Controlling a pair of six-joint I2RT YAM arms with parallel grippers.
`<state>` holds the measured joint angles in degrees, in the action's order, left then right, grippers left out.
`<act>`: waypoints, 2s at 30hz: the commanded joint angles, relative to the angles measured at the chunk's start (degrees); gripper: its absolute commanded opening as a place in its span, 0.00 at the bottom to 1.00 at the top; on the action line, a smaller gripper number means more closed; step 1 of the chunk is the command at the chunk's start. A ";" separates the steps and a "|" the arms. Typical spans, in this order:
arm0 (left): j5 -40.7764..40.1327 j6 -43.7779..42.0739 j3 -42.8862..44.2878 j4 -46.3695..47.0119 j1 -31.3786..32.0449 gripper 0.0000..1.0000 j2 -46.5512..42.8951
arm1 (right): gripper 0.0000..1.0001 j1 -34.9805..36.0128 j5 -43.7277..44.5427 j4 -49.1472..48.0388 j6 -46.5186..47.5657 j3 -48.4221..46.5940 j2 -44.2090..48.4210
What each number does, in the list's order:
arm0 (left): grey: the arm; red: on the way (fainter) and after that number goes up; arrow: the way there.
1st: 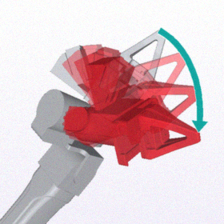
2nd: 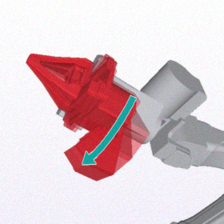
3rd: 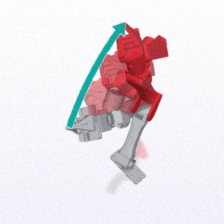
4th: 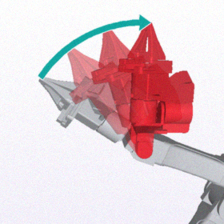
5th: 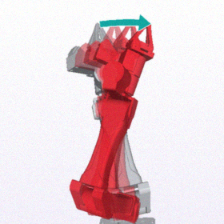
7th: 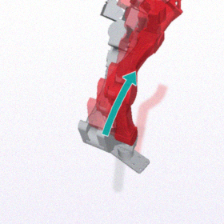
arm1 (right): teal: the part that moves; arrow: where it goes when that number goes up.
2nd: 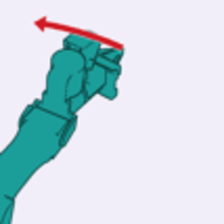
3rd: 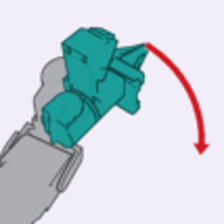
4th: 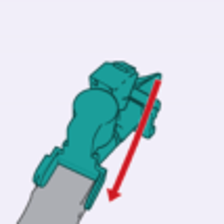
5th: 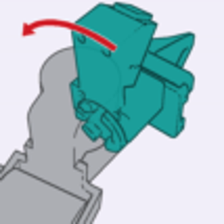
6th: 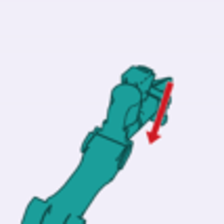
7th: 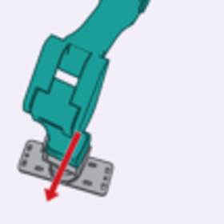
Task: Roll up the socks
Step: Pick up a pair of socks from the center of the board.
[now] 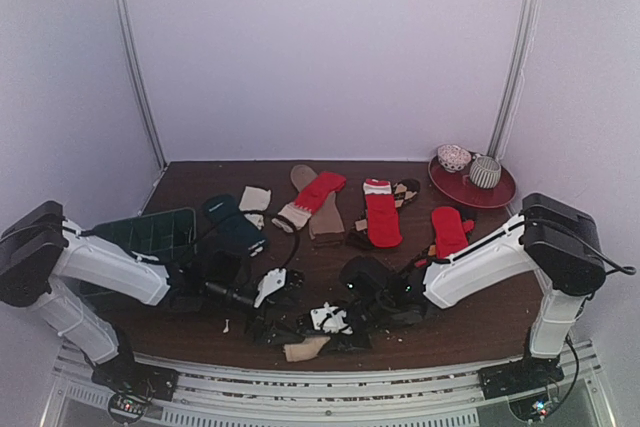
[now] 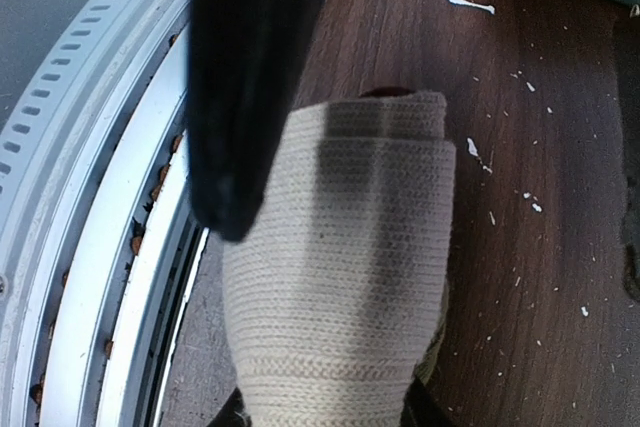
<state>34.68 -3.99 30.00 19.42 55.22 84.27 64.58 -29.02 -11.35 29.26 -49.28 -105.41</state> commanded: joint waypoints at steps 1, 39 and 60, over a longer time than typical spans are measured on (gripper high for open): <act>2.14 1.64 1.45 -1.05 -0.38 0.81 3.32 | 0.30 -0.52 3.76 12.23 1.43 2.69 -3.56; 9.26 20.93 -6.50 26.49 -0.28 0.69 18.03 | 0.29 -1.71 5.93 10.65 -0.78 2.79 -4.72; 6.46 18.46 -3.72 19.45 0.39 0.00 19.88 | 0.29 -1.69 7.58 10.31 -2.22 2.54 -5.68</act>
<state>44.75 16.27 24.97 42.76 54.30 102.74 63.70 -29.93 -11.20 28.18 -49.23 -105.65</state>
